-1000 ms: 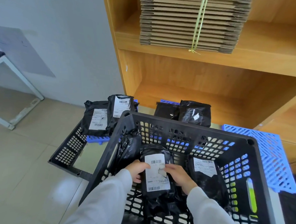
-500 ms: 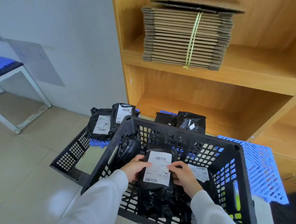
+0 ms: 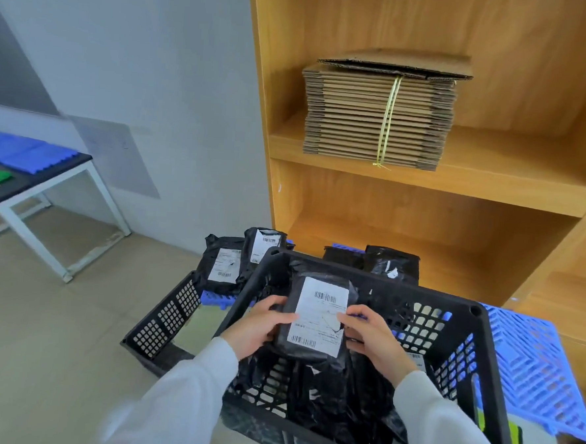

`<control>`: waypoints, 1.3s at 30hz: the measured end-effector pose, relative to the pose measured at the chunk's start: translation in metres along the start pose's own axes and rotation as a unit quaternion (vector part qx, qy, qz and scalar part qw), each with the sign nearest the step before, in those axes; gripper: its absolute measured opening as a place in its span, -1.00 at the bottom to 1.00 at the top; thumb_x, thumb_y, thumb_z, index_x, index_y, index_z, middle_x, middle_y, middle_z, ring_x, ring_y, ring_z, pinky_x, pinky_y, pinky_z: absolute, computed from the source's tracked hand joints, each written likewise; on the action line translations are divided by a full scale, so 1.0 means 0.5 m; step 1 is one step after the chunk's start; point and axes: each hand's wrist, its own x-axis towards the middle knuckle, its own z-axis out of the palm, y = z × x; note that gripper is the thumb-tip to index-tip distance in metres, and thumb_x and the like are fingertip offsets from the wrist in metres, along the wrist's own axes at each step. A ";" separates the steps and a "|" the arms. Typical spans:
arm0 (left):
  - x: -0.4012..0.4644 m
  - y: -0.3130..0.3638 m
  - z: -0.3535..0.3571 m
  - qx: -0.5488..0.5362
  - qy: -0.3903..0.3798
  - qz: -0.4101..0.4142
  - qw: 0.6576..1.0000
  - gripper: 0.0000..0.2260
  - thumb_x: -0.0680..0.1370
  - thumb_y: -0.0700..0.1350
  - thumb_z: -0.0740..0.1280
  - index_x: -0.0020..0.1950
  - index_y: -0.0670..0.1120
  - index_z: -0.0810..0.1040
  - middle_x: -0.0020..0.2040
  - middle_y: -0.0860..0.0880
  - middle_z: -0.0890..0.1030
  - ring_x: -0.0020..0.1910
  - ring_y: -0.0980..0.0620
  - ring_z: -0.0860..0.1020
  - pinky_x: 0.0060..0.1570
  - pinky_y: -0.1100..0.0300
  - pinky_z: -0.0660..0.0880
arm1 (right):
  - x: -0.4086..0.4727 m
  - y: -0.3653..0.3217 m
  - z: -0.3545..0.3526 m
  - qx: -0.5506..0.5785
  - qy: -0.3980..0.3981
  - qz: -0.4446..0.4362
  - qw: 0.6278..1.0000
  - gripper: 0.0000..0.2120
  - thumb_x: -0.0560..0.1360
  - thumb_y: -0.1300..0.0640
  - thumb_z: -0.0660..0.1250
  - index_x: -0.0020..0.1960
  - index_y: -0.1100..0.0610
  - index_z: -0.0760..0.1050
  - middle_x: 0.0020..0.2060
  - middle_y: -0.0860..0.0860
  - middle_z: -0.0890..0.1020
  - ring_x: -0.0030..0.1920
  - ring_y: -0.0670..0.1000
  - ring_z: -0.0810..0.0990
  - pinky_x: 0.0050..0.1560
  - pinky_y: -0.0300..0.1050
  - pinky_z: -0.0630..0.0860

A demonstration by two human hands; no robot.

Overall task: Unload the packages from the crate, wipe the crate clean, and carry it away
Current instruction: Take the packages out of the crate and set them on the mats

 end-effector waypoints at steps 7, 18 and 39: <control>-0.028 0.044 -0.095 -0.027 0.062 0.054 0.996 -0.61 0.53 -0.15 0.51 0.32 0.05 0.53 0.10 0.01 0.74 0.15 -0.03 0.68 0.32 -0.12 0.50 | 0.049 -0.062 0.081 -0.021 -0.028 -0.043 0.998 -0.83 0.55 0.05 0.45 0.07 0.11 0.59 0.00 -0.05 0.72 -0.04 0.01 0.69 -0.06 -0.08 0.61; 0.039 0.104 -0.323 -0.110 0.126 0.107 0.980 -0.63 0.53 -0.19 0.49 0.32 -0.03 0.55 0.14 -0.07 0.72 0.11 -0.08 0.70 0.11 -0.08 0.61 | 0.197 -0.161 0.212 -0.032 0.060 -0.110 0.992 -0.85 0.66 0.22 0.25 0.20 0.12 0.53 0.03 0.13 0.71 -0.01 0.15 0.72 0.01 0.03 0.68; 0.352 0.077 -0.608 -0.127 0.216 0.043 0.967 -0.57 0.55 -0.32 0.44 0.38 -0.11 0.46 -0.01 -0.04 0.68 -0.06 0.00 0.68 -0.16 0.10 0.60 | 0.464 -0.156 0.420 -0.626 0.172 -0.088 0.756 -0.80 0.65 -0.05 0.10 0.04 0.00 0.46 -0.13 -0.01 0.63 -0.19 0.11 0.54 -0.19 -0.06 0.49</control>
